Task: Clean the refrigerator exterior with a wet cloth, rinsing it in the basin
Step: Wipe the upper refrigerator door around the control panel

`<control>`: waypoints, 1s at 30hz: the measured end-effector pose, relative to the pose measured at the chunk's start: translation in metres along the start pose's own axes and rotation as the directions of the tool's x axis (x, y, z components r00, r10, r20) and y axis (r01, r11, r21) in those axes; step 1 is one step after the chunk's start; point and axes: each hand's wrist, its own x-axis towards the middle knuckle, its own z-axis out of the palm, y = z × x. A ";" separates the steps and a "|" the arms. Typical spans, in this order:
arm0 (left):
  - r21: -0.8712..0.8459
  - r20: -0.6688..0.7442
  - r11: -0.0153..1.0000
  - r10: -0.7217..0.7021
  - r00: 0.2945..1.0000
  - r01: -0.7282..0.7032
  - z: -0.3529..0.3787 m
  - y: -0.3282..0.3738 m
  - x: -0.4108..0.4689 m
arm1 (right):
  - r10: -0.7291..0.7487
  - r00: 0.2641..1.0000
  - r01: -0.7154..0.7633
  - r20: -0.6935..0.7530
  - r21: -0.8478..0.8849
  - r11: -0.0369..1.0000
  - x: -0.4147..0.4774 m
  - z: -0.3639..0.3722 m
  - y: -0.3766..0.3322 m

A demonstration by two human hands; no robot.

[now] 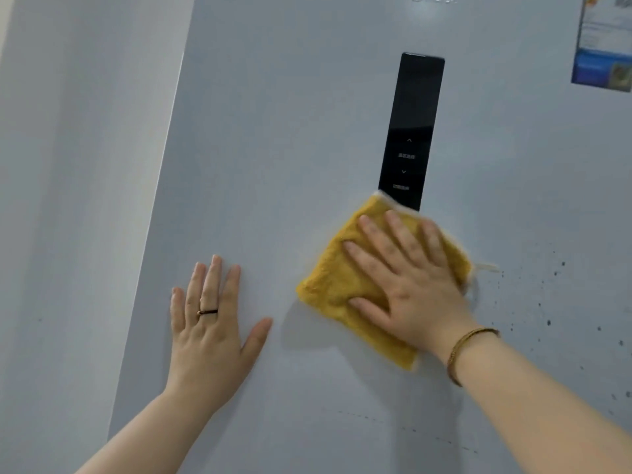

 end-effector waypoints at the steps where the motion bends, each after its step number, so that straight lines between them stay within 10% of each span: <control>1: 0.007 0.016 1.000 0.026 1.000 -0.026 0.000 0.001 0.000 | 0.072 0.997 -0.072 -0.008 -0.019 0.997 -0.003 -0.003 0.016; 5: -0.016 0.058 1.000 0.005 0.998 -0.004 -0.001 0.006 -0.001 | 0.648 0.762 -0.643 -0.002 0.115 0.757 -0.020 -0.018 0.063; 9: -0.027 0.056 1.000 -0.002 0.998 0.004 -0.003 0.008 0.000 | 0.826 0.564 -0.811 -0.012 0.183 0.556 -0.018 -0.023 0.056; 11: -0.037 0.048 0.999 -0.017 0.999 0.019 -0.004 0.010 0.001 | 0.790 0.613 -0.778 -0.016 0.162 0.607 -0.016 -0.019 0.046; 15: -0.060 0.046 0.996 0.064 0.997 -0.061 -0.002 0.028 0.004 | 0.303 0.953 -0.303 0.005 0.000 0.953 -0.031 -0.005 0.033; 17: -0.072 0.035 0.990 0.127 0.991 -0.124 -0.001 0.041 0.006 | 0.138 0.990 -0.138 0.020 -0.008 0.990 -0.038 -0.003 0.046; 20: -0.088 0.032 0.980 0.184 0.983 -0.180 0.005 0.060 0.008 | 0.259 0.965 -0.260 -0.034 -0.014 0.965 -0.051 -0.006 0.076; 22: -0.085 0.036 0.981 0.179 0.983 -0.176 0.008 0.068 0.008 | 0.538 0.840 -0.535 -0.065 0.062 0.843 -0.061 -0.011 0.092; 27: -0.095 0.022 0.990 0.109 0.994 -0.107 0.013 0.082 0.004 | 0.969 0.248 -0.940 -0.010 0.239 0.243 -0.070 -0.021 0.091; 30: -0.092 0.028 0.994 0.063 0.998 -0.060 0.014 0.095 0.002 | 0.978 0.208 -0.952 0.014 0.233 0.199 -0.057 -0.013 0.052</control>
